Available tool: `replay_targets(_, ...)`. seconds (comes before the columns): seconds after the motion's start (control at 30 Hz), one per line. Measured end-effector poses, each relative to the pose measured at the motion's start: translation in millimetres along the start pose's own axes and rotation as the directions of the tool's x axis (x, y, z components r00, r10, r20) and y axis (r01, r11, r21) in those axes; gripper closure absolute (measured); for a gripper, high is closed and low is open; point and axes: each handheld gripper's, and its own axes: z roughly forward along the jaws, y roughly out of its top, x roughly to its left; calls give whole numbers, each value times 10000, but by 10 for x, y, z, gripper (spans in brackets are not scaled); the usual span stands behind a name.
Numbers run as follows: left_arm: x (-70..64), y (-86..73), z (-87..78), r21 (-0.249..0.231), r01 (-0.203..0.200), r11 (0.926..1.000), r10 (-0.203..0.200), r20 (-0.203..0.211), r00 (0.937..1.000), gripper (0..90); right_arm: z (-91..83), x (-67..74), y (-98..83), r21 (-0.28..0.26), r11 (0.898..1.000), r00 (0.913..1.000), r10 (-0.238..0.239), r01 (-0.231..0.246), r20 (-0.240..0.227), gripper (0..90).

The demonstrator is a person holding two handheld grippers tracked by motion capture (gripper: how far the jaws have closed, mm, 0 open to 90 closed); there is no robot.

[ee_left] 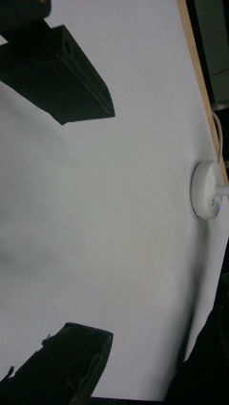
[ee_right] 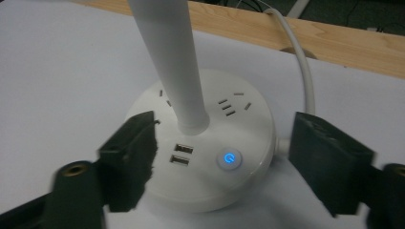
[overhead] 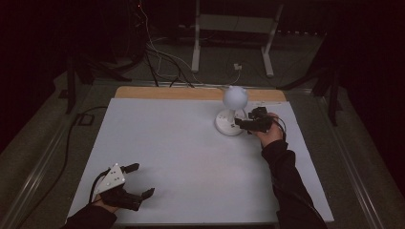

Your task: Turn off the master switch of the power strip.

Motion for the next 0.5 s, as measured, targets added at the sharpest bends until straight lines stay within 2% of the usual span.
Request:
replay_targets(0.23, 1, 1, 0, 22, 4, 10000, -4, 8, 10000, 4, -2, -10, 8, -12, 9991, 9985, 413, -413, 359, 551)
replay_targets(0.37, 2, 0, 1, 22, 18, 10000, -18, 9, 10000, 4, -3, -4, 4, -91, 9991, 9980, 420, -416, 476, 642)
replay_targets(0.5, 1, 0, 3, 26, 6, 10000, -6, 20, 10000, 4, -7, 0, 3, -99, 9997, 9973, 234, -228, 693, 837)
